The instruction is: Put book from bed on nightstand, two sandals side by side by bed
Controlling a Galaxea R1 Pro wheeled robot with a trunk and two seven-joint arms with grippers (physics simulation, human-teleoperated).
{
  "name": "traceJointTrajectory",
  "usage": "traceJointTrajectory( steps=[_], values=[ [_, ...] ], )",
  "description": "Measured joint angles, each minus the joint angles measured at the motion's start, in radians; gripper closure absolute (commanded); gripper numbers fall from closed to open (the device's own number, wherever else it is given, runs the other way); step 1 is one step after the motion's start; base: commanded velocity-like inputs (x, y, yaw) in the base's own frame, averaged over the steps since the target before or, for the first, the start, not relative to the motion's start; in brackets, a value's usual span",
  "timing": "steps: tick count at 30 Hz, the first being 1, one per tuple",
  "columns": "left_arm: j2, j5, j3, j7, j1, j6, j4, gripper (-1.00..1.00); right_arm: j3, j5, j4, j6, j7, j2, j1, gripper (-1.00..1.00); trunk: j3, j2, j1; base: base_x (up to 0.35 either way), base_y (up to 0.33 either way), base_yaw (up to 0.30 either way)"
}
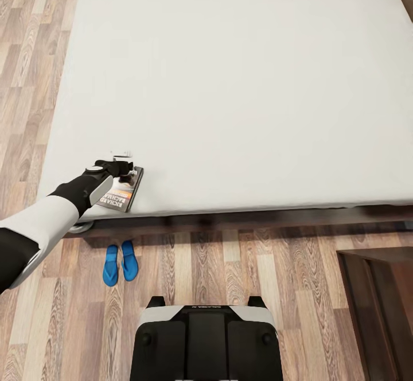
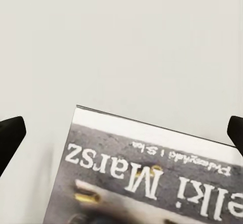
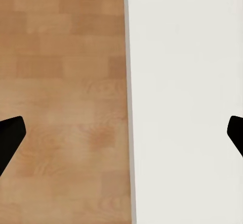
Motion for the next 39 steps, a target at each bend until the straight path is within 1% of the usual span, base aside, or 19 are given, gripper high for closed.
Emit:
traceJointTrajectory(
  steps=[16,39],
  values=[
    [0.001,0.002,-0.001,0.0,0.0,-0.013,0.001,-1.0,0.003,0.0,0.0,-0.001,0.0,0.001,0.0,-1.0,0.0,0.0,0.0,-0.002,0.0,-0.004],
    [-0.001,0.002,-0.001,0.0,0.0,-0.015,0.001,-1.0,0.006,0.0,0.0,-0.002,0.0,0.0,0.0,-1.0,0.0,0.0,0.0,0.0,0.0,-0.006]
  ],
)
